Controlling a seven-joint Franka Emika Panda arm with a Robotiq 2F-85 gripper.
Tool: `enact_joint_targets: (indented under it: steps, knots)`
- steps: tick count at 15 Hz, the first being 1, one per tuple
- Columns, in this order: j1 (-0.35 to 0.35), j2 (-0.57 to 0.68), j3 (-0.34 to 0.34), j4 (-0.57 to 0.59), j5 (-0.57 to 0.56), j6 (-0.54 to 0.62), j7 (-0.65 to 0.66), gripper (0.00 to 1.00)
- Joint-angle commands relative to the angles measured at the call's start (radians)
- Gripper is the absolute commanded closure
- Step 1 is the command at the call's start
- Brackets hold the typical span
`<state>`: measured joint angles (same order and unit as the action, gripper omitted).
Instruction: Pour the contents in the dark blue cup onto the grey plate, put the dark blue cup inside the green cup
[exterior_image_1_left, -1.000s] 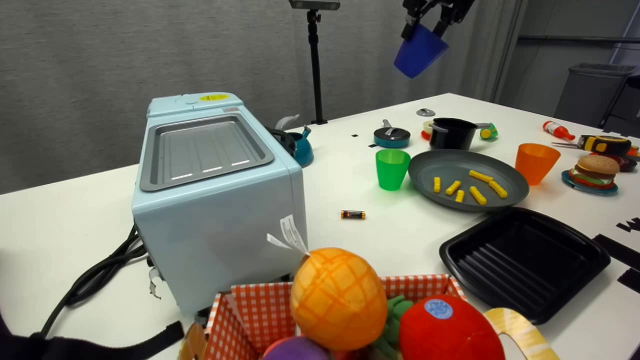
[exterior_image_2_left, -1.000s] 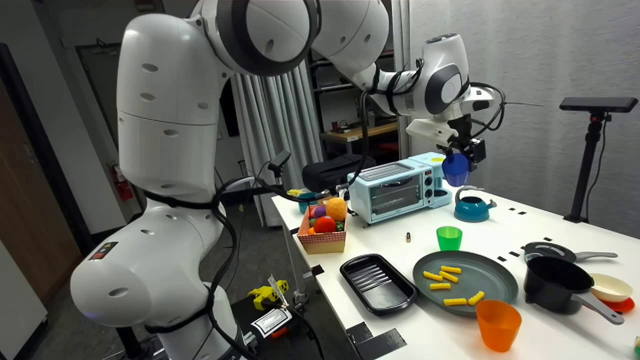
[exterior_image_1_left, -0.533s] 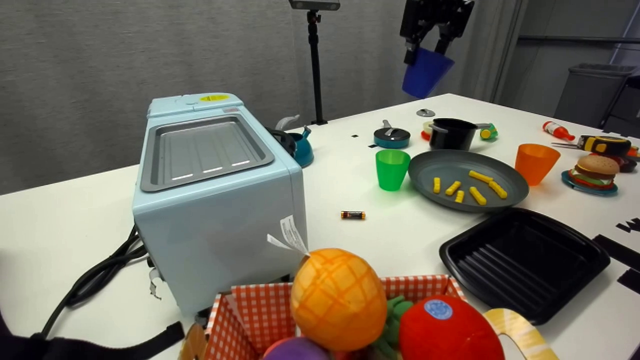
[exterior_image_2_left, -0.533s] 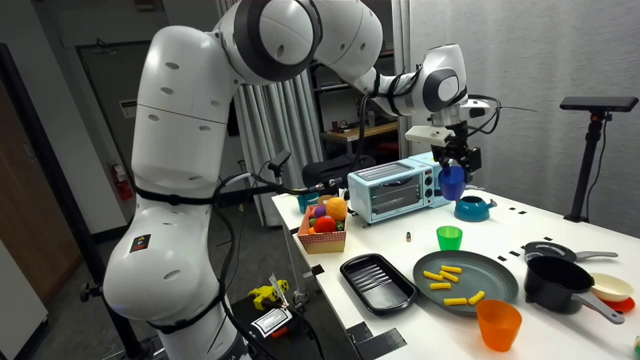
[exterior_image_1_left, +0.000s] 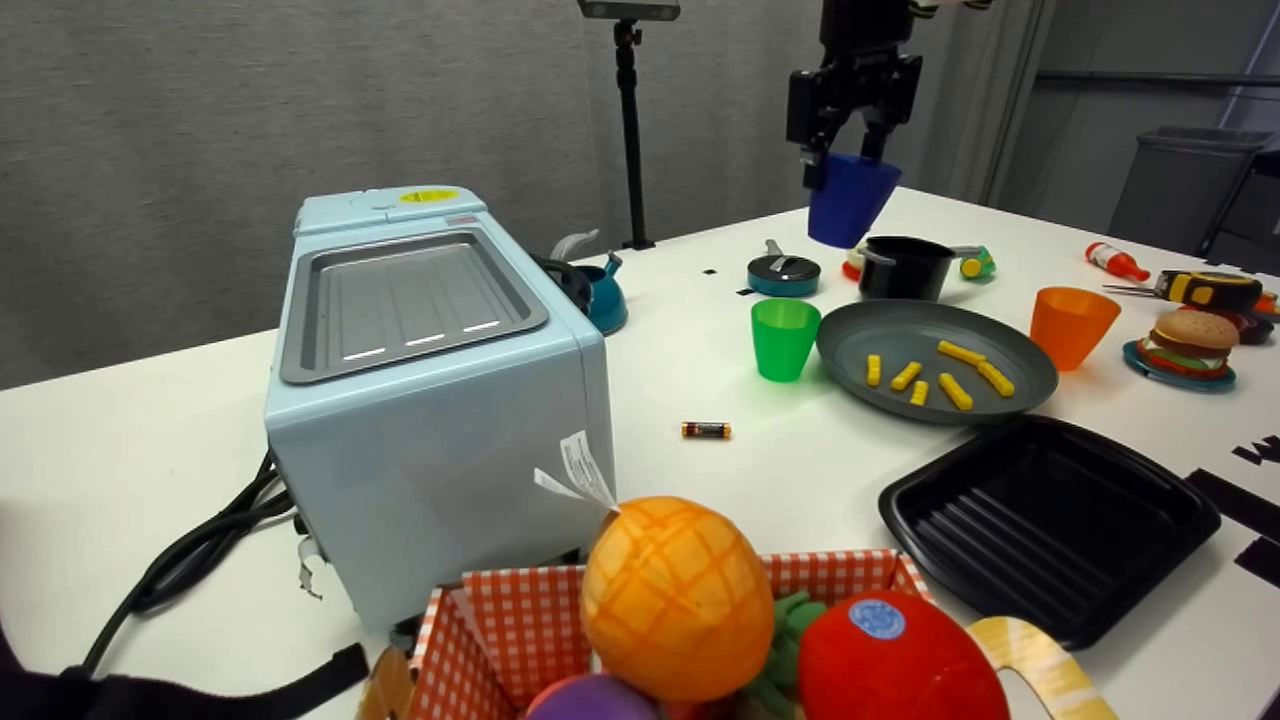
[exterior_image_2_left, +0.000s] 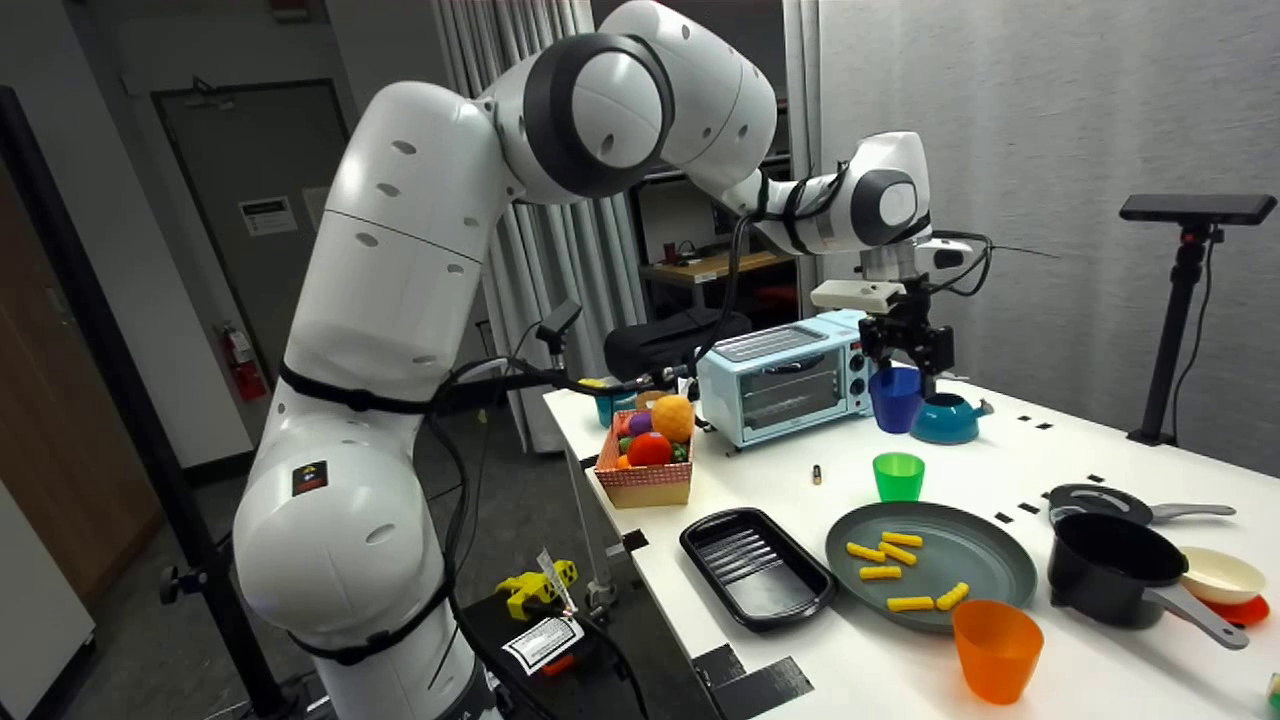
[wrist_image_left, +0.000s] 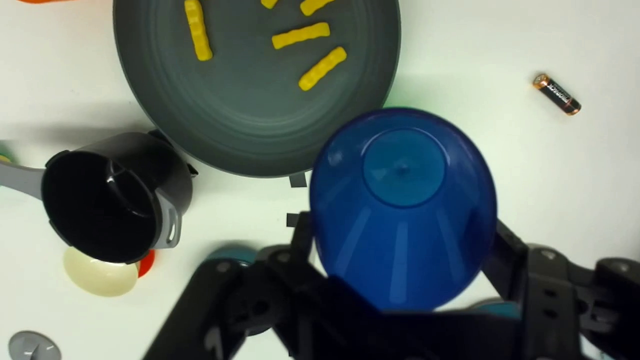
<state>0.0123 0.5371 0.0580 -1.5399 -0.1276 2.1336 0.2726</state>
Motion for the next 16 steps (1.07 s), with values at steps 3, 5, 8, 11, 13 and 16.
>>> enact_joint_targets:
  steps: [3, 5, 8, 11, 13, 16]
  knots:
    - [0.044, 0.108, -0.045, 0.135, 0.035, -0.028, 0.012, 0.47]
    - [0.048, 0.137, -0.046, 0.165, 0.045, -0.017, 0.013, 0.47]
    - [0.053, 0.178, -0.05, 0.211, 0.054, -0.02, 0.015, 0.47]
    - [0.056, 0.212, -0.049, 0.251, 0.061, -0.021, 0.012, 0.47]
    - [0.057, 0.231, -0.047, 0.267, 0.065, -0.015, 0.006, 0.47]
    - [0.063, 0.257, -0.047, 0.284, 0.063, -0.009, 0.003, 0.47]
